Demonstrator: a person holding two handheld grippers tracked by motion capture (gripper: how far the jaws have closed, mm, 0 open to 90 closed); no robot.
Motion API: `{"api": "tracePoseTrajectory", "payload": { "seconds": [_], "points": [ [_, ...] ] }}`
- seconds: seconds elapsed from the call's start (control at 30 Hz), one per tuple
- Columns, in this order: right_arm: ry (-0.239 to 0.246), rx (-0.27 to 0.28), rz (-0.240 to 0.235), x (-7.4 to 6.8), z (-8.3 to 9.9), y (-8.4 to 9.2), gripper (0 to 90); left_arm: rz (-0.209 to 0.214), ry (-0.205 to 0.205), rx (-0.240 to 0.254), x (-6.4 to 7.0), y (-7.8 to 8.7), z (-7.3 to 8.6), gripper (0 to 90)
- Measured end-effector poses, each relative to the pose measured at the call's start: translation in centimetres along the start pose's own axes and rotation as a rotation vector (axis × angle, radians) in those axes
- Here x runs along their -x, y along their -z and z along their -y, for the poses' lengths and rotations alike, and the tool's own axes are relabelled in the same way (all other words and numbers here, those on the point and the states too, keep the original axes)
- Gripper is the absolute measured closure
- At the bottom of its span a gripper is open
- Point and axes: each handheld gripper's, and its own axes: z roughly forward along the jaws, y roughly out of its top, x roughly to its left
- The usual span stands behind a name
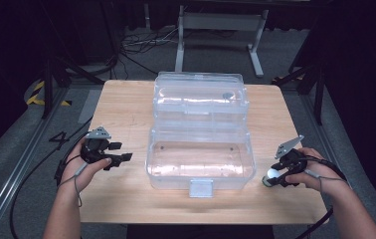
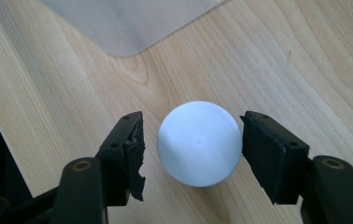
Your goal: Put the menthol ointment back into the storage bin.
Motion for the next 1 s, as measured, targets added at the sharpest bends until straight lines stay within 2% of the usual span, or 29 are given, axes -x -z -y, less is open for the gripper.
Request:
{"api": "tracePoseTrajectory", "payload": {
  "seconds": [0.2, 0.27, 0.53, 0.67, 0.8, 1.0],
  "points": [
    [0.027, -0.036, 0.005, 0.0, 0.2, -0.3, 46.8, 0.003, 0.001, 0.0, 0.0, 0.0, 0.0, 36.5],
    [0.022, -0.042, 0.01, 0.0, 0.2, -0.3, 49.7, 0.003, 0.002, 0.001, 0.0, 0.0, 0.0, 36.5],
    [0.005, -0.045, 0.009, 0.0, 0.1, -0.1, 50.3, 0.002, 0.002, 0.004, 0.0, 0.1, 0.0, 36.4],
    [-0.007, -0.03, 0.011, 0.0, -0.1, 0.4, 50.4, 0.002, 0.003, 0.007, 0.0, 0.1, -0.1, 36.5],
    [0.002, -0.016, 0.023, -0.2, -0.6, 1.2, 50.4, 0.005, -0.012, 0.01, -0.1, 0.1, -0.4, 36.5],
    [-0.002, 0.011, 0.029, -0.3, -1.3, 2.3, 50.4, 0.007, -0.002, 0.006, -0.1, -0.1, -0.3, 36.5]
  ]
}}
